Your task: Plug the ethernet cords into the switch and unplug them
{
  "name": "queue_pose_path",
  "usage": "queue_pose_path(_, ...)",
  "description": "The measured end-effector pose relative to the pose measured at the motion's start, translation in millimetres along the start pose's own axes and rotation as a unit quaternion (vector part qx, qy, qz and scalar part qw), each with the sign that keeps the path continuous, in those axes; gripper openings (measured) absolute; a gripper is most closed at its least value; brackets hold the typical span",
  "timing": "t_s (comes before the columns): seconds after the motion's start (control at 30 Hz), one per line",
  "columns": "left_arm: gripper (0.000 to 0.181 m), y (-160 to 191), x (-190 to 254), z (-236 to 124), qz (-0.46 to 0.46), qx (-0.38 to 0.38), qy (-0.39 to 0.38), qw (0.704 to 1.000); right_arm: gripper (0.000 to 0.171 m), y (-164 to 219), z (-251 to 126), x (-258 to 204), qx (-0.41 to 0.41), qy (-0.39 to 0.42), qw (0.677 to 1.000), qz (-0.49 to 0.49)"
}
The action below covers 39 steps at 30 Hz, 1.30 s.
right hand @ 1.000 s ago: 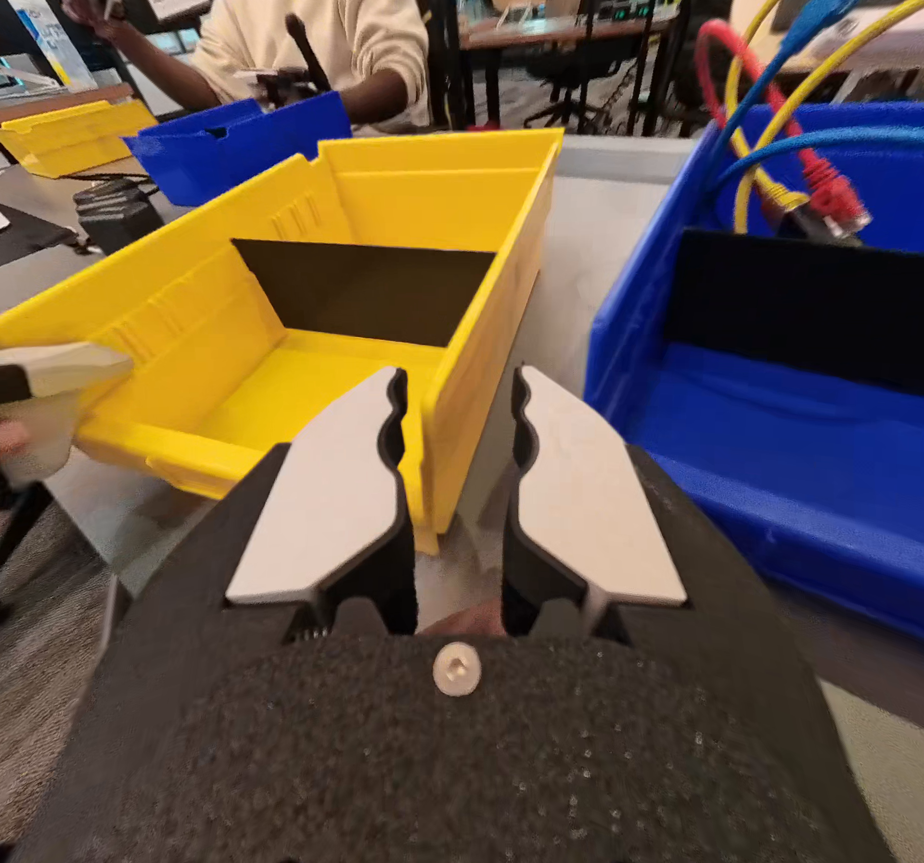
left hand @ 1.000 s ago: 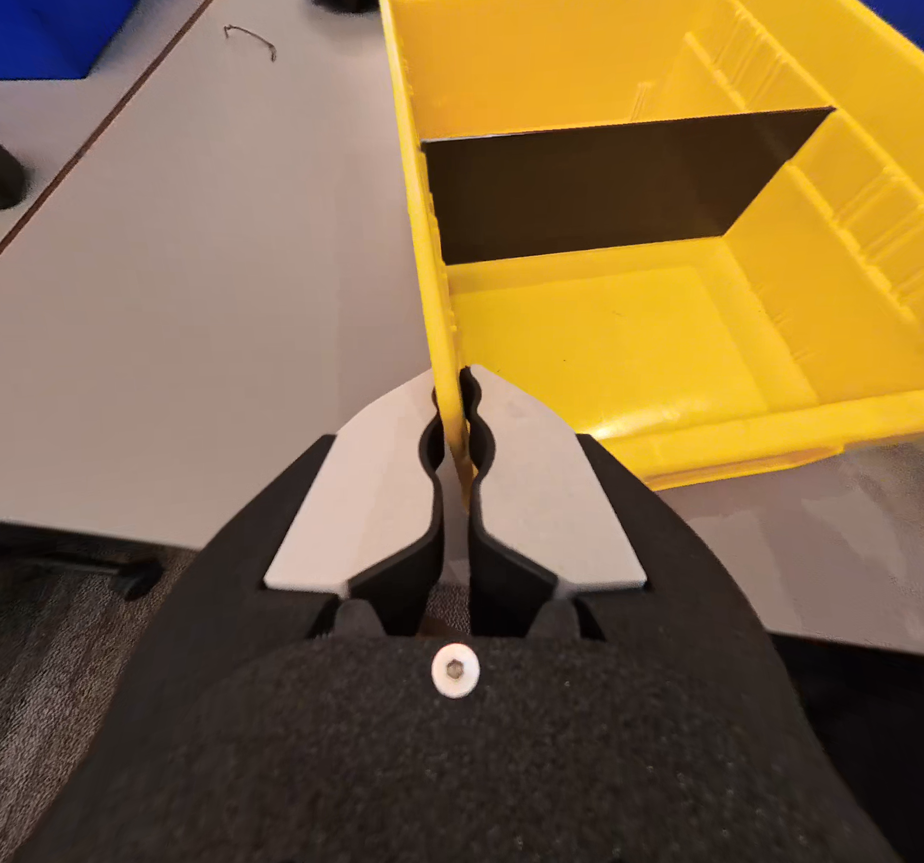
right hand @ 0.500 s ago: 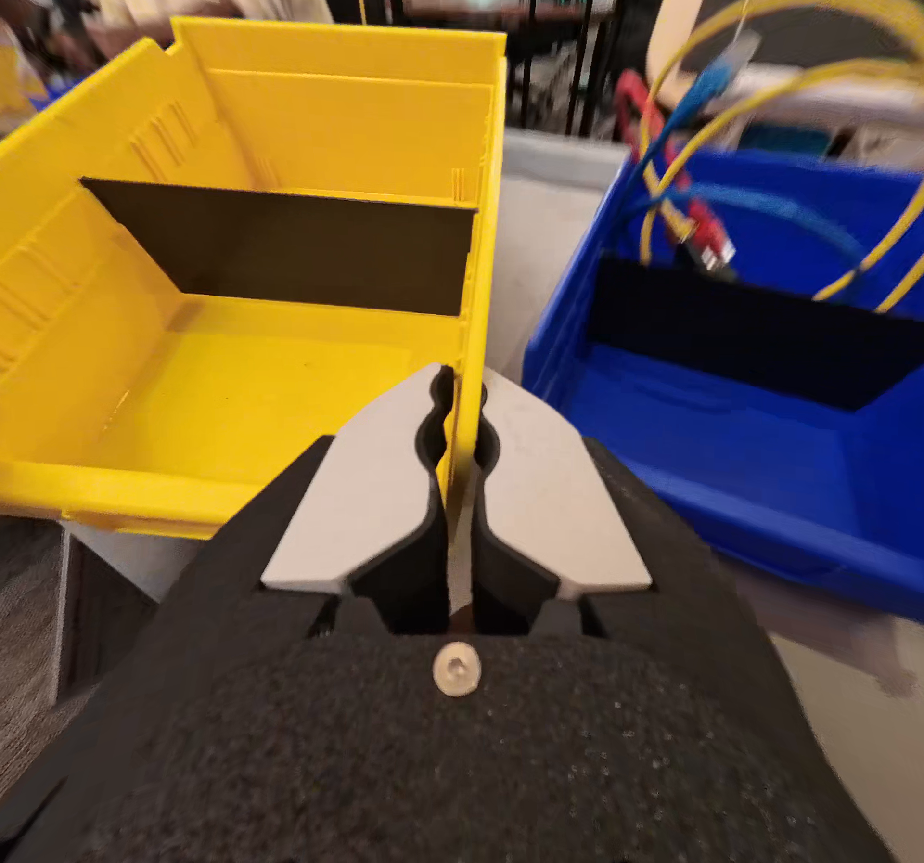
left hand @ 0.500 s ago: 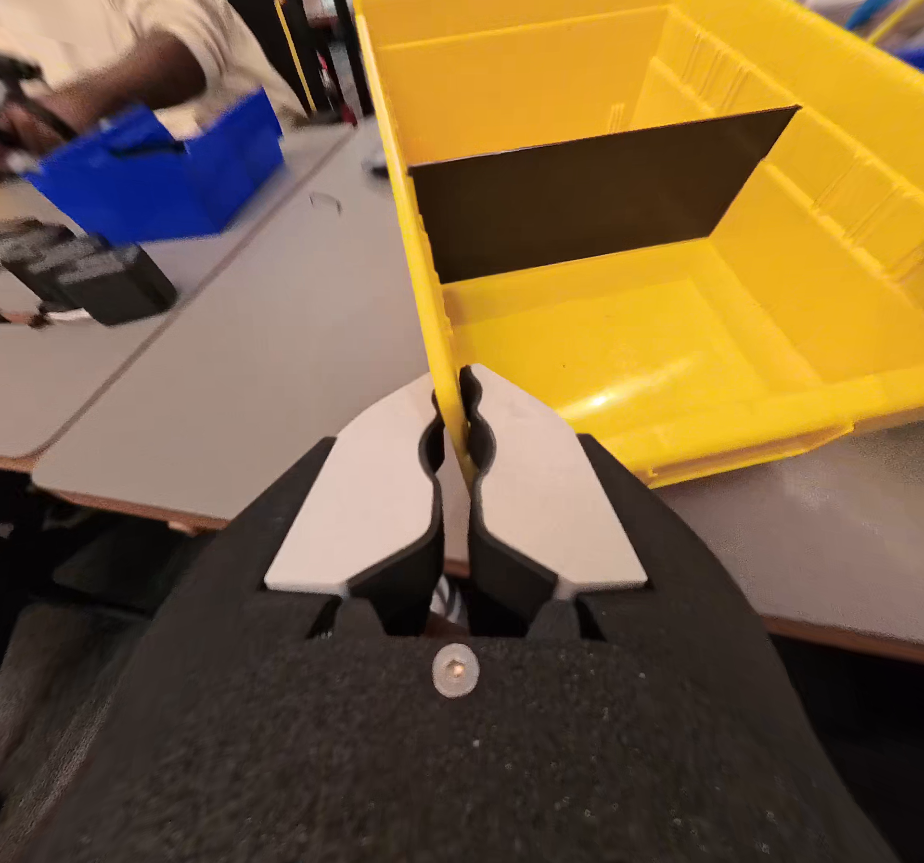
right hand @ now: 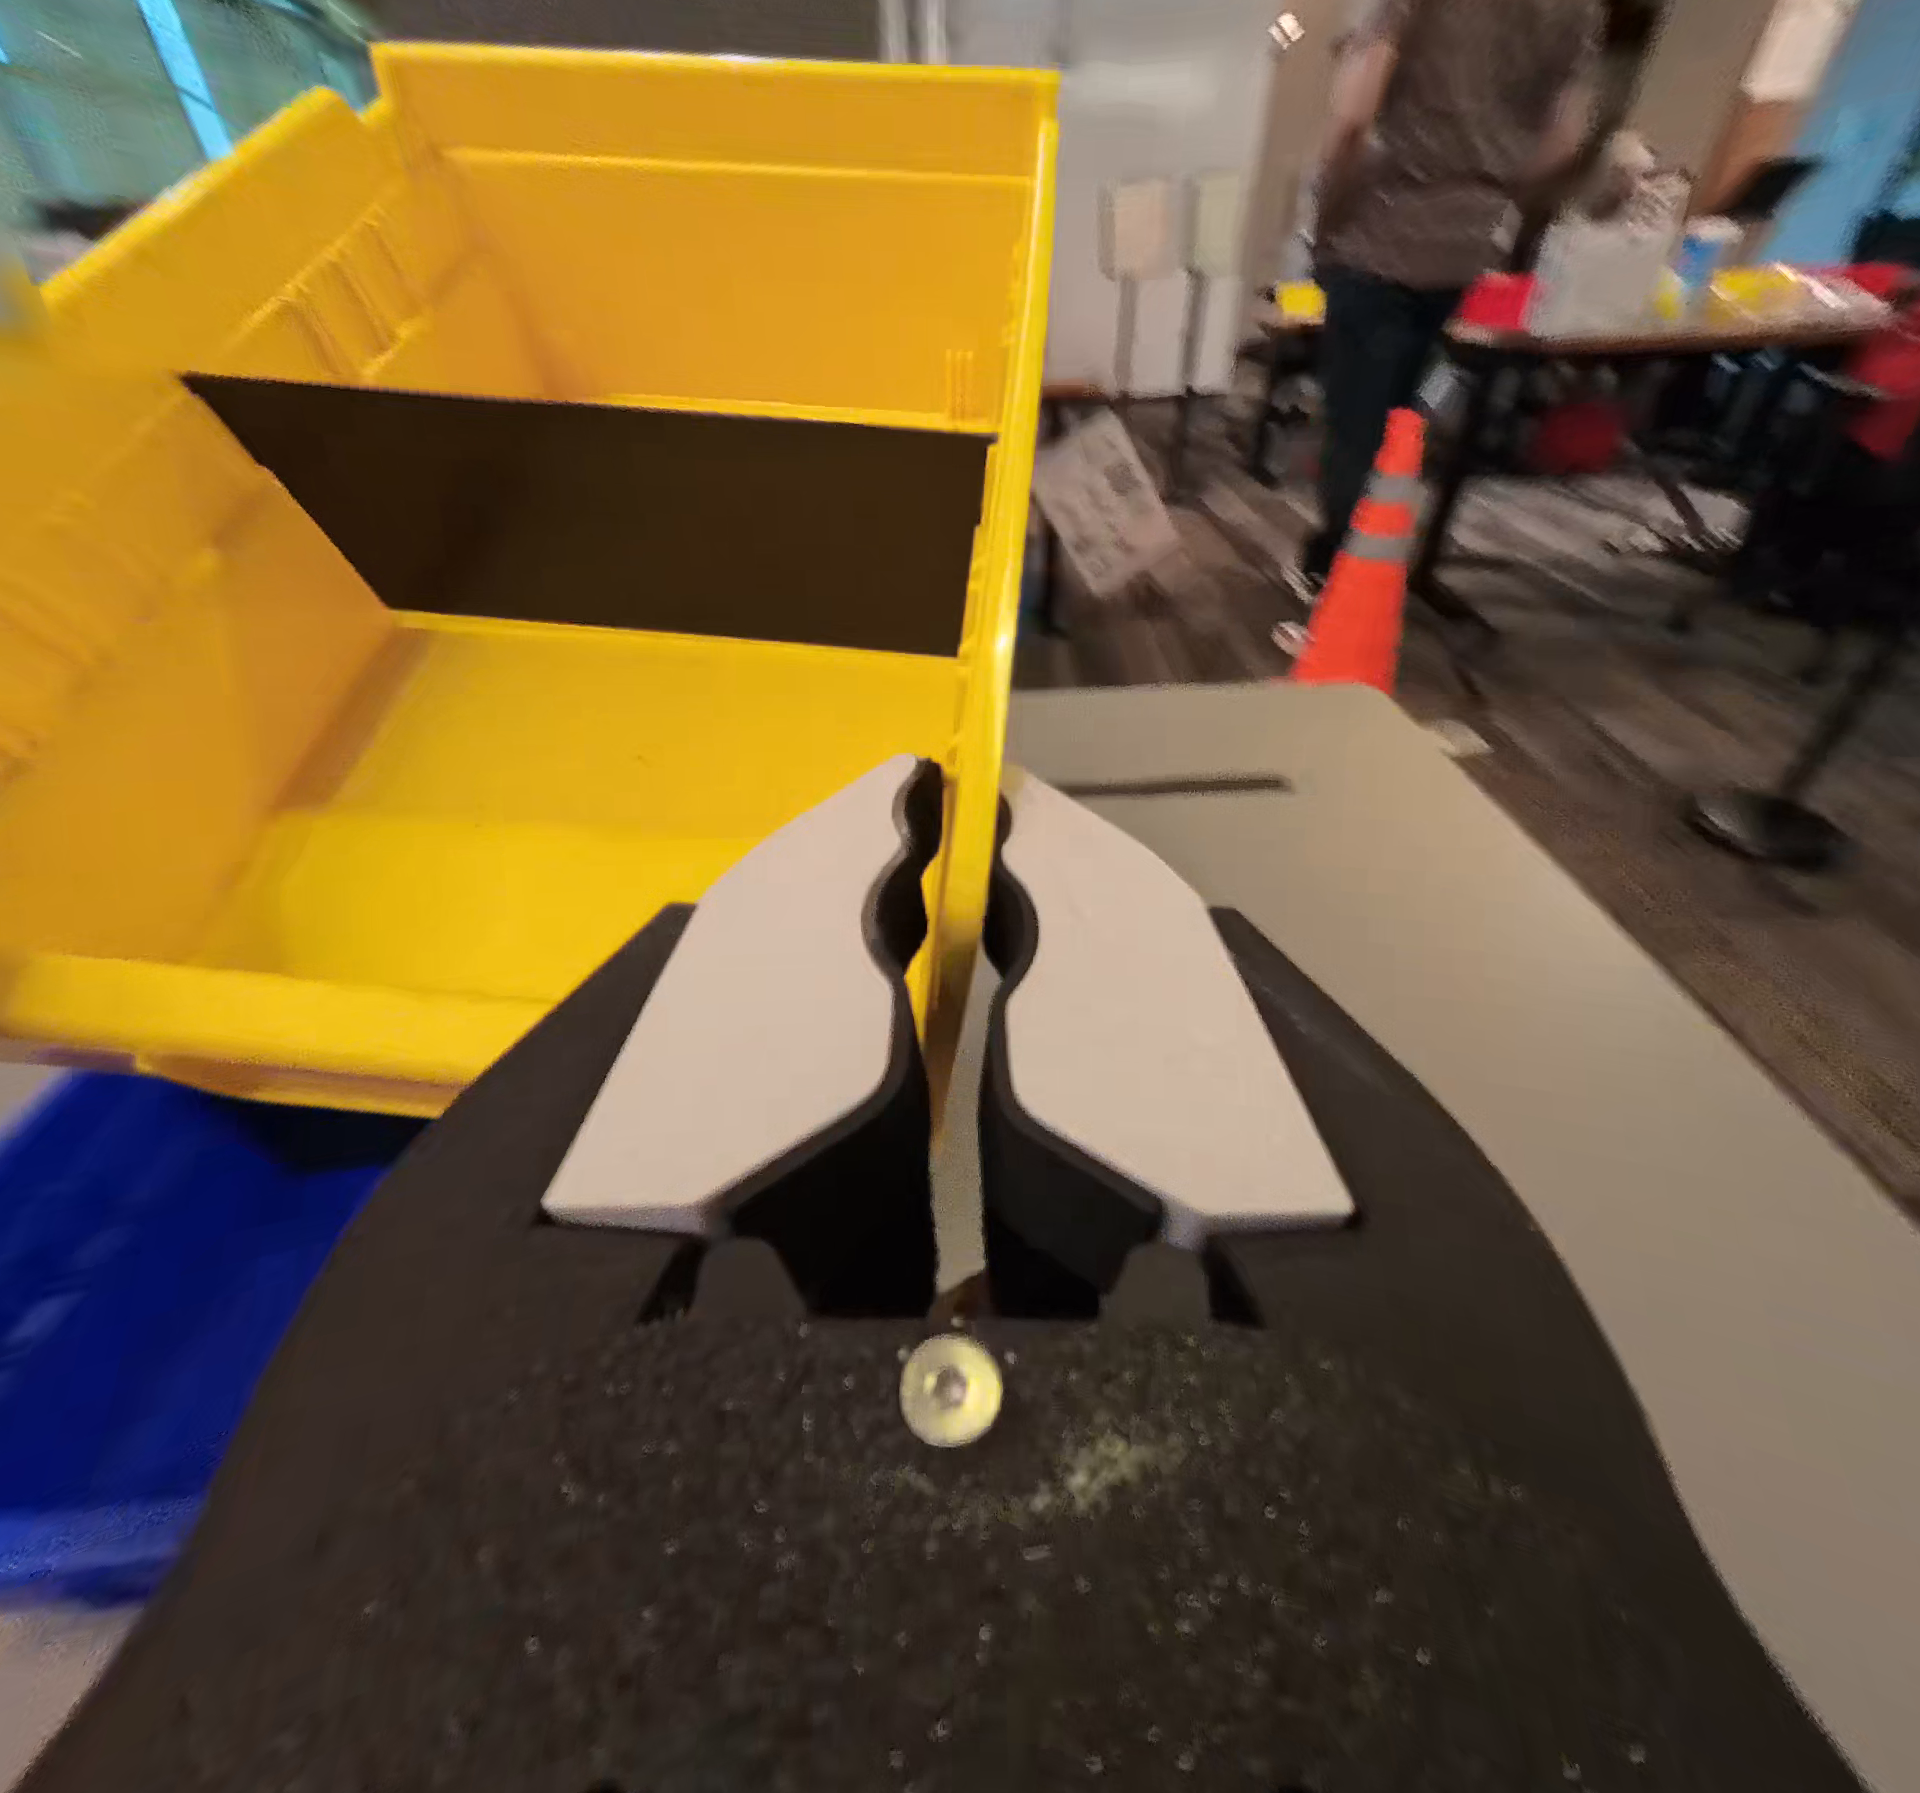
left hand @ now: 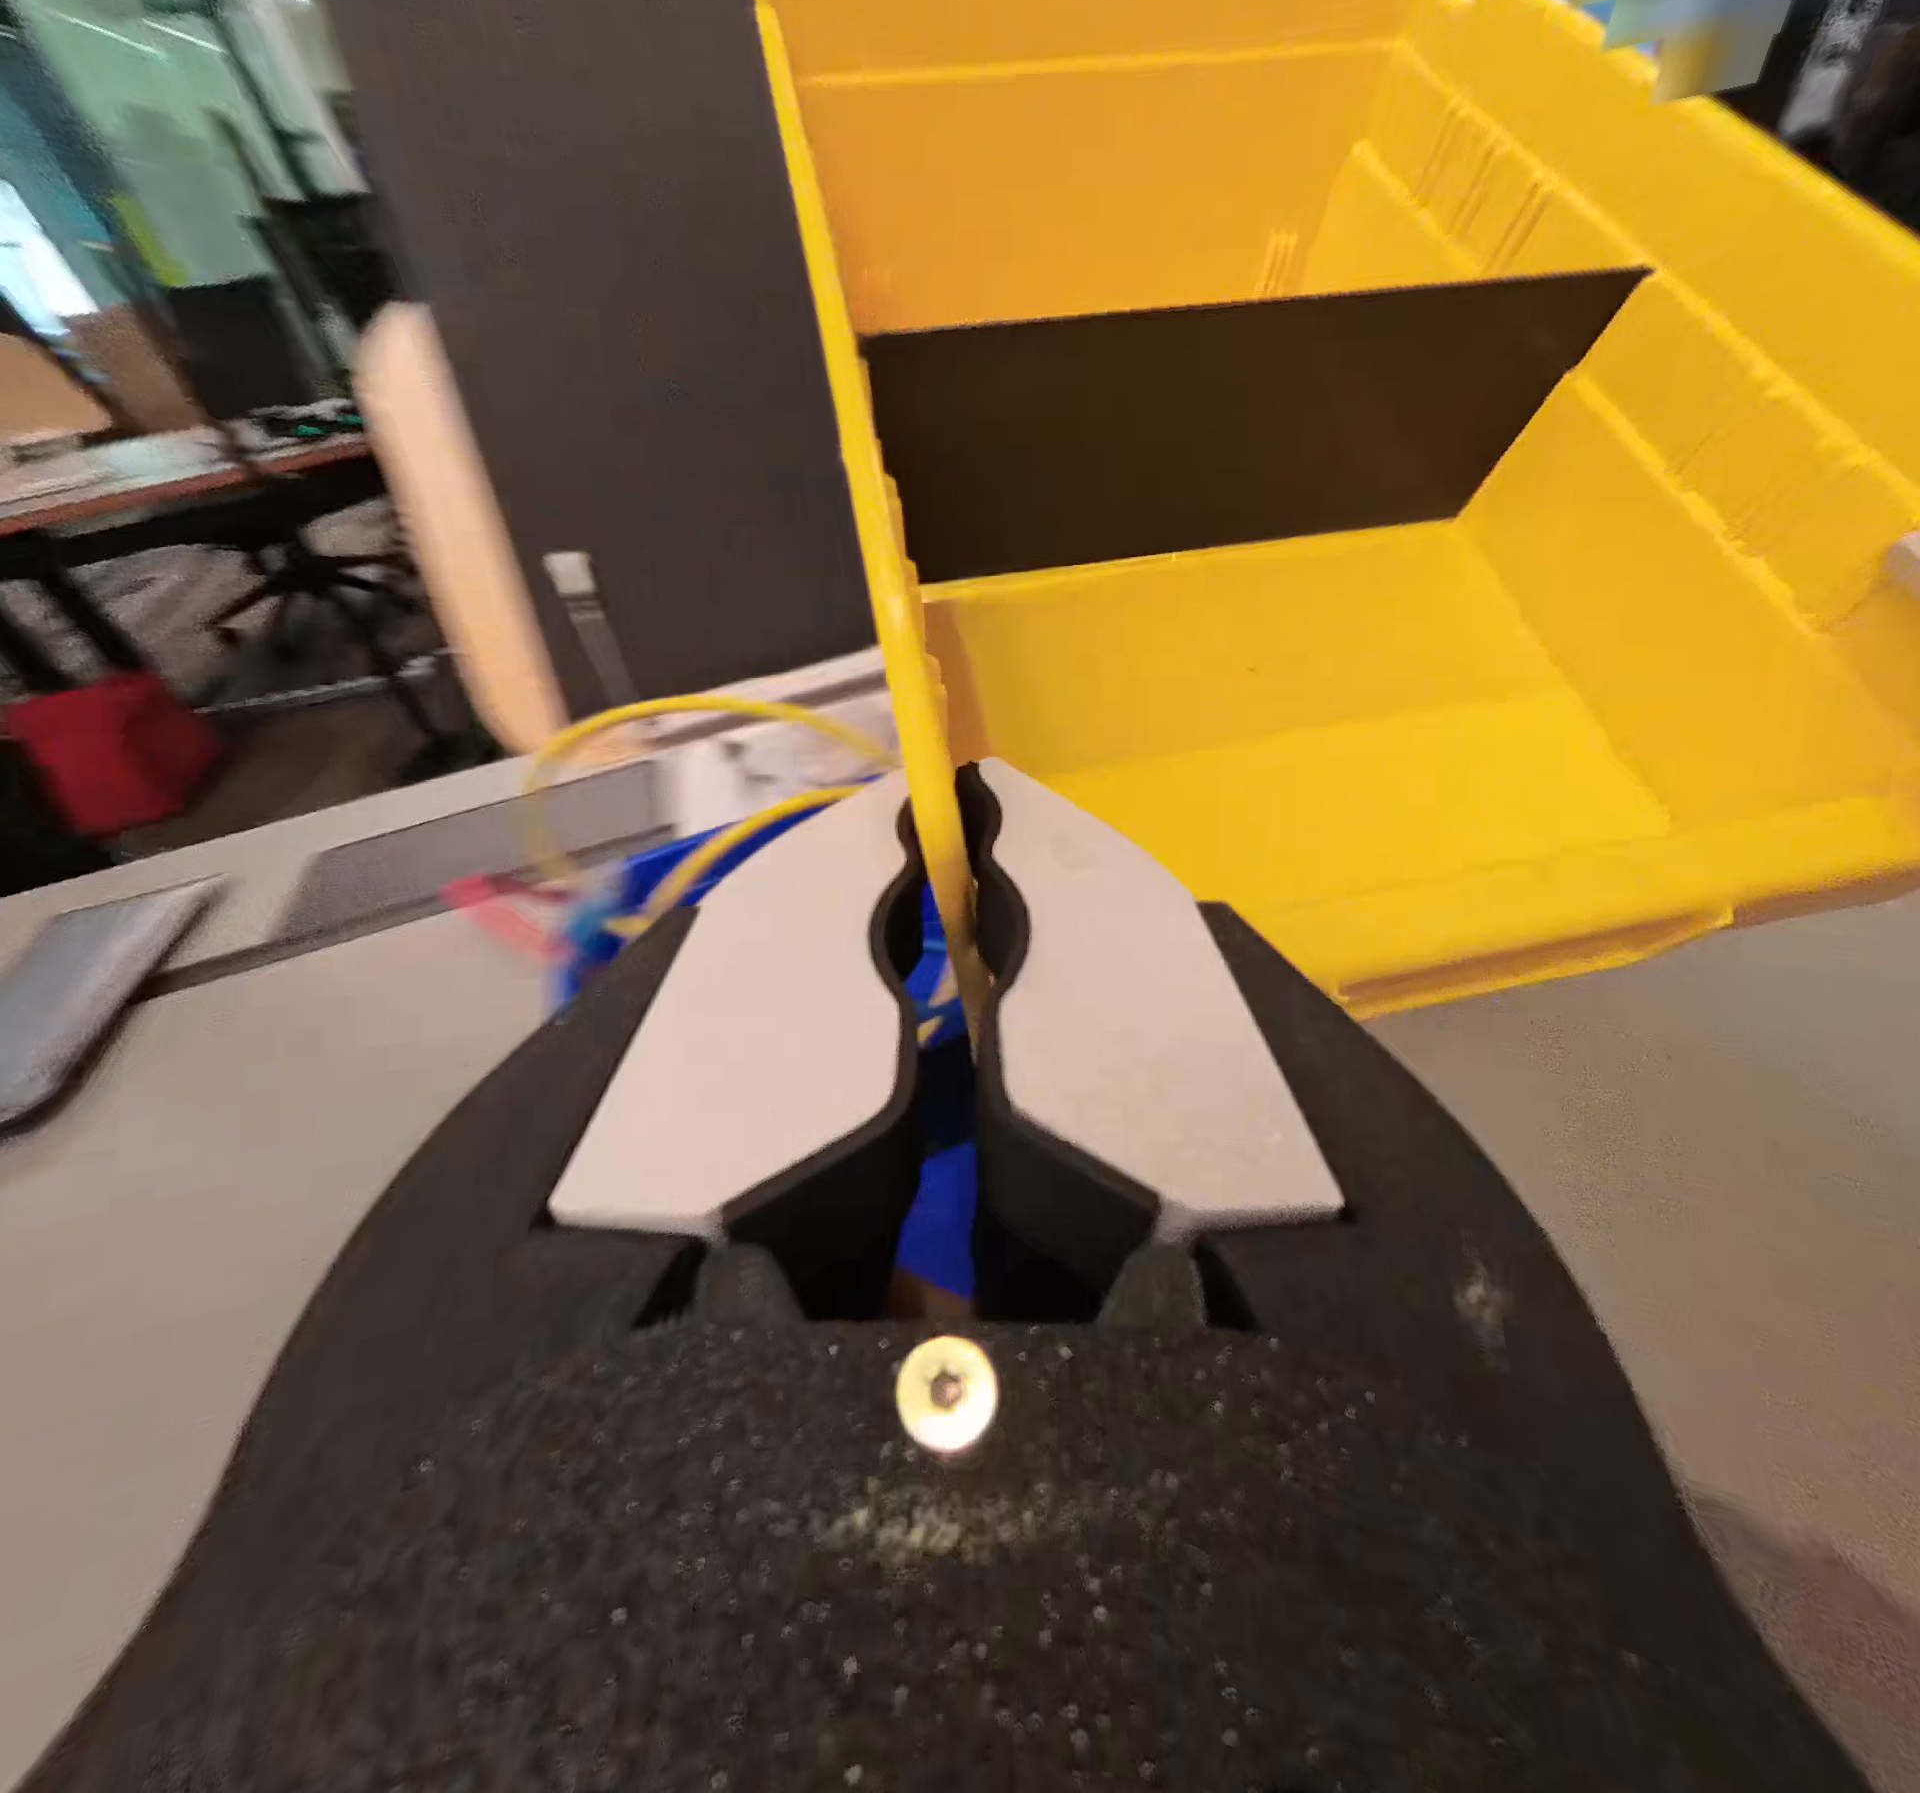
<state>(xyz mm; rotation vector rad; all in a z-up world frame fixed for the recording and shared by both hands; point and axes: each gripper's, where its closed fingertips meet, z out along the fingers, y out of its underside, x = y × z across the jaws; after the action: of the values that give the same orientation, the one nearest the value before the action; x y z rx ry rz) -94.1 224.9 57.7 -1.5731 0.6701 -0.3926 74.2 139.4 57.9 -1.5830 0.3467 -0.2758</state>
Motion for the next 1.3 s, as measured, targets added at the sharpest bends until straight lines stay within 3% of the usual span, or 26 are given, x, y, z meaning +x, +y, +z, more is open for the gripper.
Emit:
queue_pose_path(0.07,0.004,5.5,63.5,46.3,-0.010,-0.035,0.038,0.999,0.006,17.9,17.1,72.0,-0.046,0.044,0.998,0.019)
queue_pose_path(0.13,0.005,22.7,120.6,81.6,-0.075,-0.086,0.073,0.991,0.006,43.4,24.8,133.5,-0.097,0.069,0.992,0.034)
queue_pose_path(0.3,0.004,88.5,197.6,106.8,-0.100,-0.156,0.073,0.980,0.006,119.6,26.7,208.7,-0.198,0.050,0.979,0.010)
queue_pose_path(0.4,0.007,123.7,204.6,102.2,-0.109,-0.172,0.064,0.977,0.005,149.0,32.7,210.3,-0.213,0.002,0.977,0.009)
queue_pose_path(0.57,0.014,151.0,217.3,98.6,-0.096,-0.183,0.101,0.973,0.006,168.0,49.0,216.1,-0.214,0.012,0.977,0.000)
queue_pose_path(0.67,0.019,150.2,223.4,93.9,-0.098,-0.180,0.133,0.970,0.006,174.8,57.4,218.5,-0.218,-0.001,0.976,0.024)
queue_pose_path(0.77,0.029,143.3,218.9,82.4,-0.105,-0.179,0.157,0.966,0.022,173.1,54.0,227.5,-0.222,0.024,0.974,0.026)
queue_pose_path(0.93,0.033,119.2,195.8,60.0,-0.148,-0.173,0.182,0.957,0.027,134.0,33.1,231.4,-0.180,0.071,0.981,-0.009)
queue_pose_path(1.07,0.033,88.4,159.4,40.0,-0.150,-0.131,0.176,0.964,0.027,87.5,24.9,171.1,-0.130,0.025,0.990,-0.036)
queue_pose_path(1.17,0.034,72.2,113.1,17.8,-0.142,-0.104,0.160,0.971,0.030,70.4,21.5,72.7,-0.104,-0.089,0.990,-0.032)
queue_pose_path(1.3,0.045,84.4,13.8,-17.6,-0.126,-0.083,0.080,0.985,0.040,90.6,6.2,-69.4,-0.099,-0.240,0.966,0.017)
